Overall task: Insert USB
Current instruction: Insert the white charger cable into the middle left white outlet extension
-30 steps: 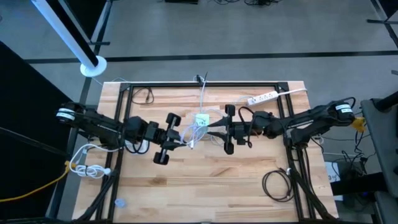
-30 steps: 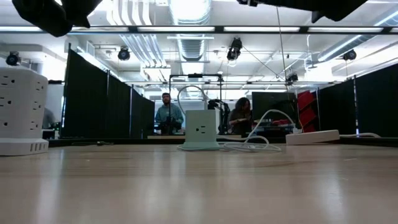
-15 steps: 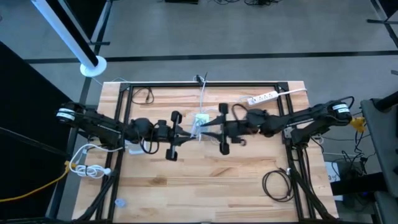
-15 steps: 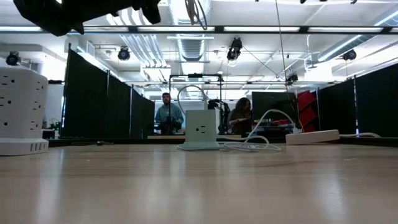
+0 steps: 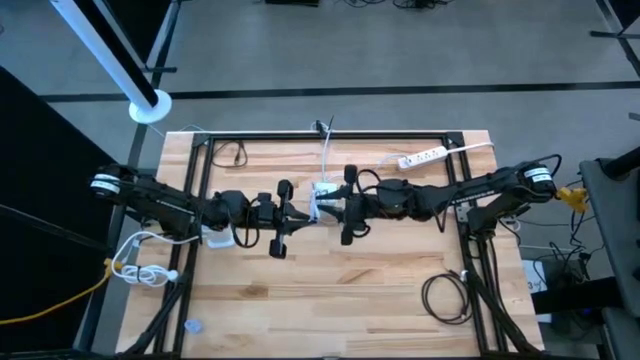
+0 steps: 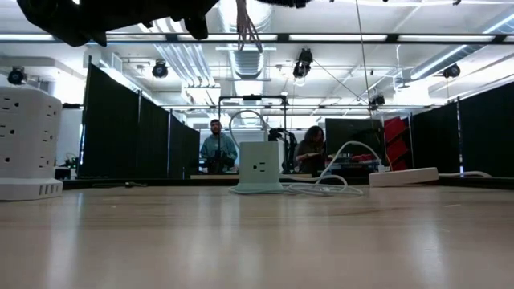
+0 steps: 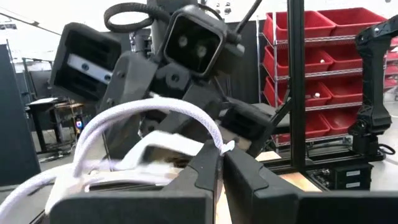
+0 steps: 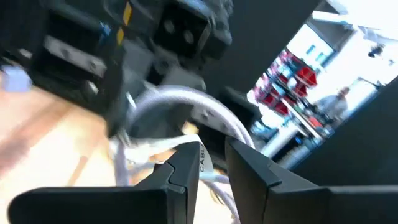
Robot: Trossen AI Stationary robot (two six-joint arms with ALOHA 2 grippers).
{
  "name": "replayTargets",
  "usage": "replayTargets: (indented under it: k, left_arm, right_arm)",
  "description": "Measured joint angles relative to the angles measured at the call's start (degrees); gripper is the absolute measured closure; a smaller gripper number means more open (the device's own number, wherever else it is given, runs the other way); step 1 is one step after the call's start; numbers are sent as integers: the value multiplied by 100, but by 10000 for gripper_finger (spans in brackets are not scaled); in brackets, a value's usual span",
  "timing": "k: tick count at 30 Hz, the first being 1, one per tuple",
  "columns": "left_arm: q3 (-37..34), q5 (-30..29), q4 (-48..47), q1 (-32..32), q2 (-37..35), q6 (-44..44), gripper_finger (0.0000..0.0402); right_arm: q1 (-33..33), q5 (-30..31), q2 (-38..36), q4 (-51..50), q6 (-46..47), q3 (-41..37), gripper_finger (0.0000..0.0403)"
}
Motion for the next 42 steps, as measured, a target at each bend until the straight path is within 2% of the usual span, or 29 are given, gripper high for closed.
replayTargets:
  k: [11,19,25,35,42]
  left_arm:
    - [-7,-4,-43,-3,0,-22,400]
    - [-7,15,-59,-3,0,-22,400]
    - [-9,51,-71,-7,0,-28,400]
    - [-9,24,-69,-5,0,-151,400]
    - [-9,26,-71,-5,0,-164,400]
  right_arm:
    - [4,633,-4,-75,-62,-1,339]
    - [-10,621,13,51,-69,-1,320]
    - [-21,100,127,206,-63,-1,311]
    - [-119,33,287,132,114,-3,335]
    - [-139,-140,287,-149,134,139,397]
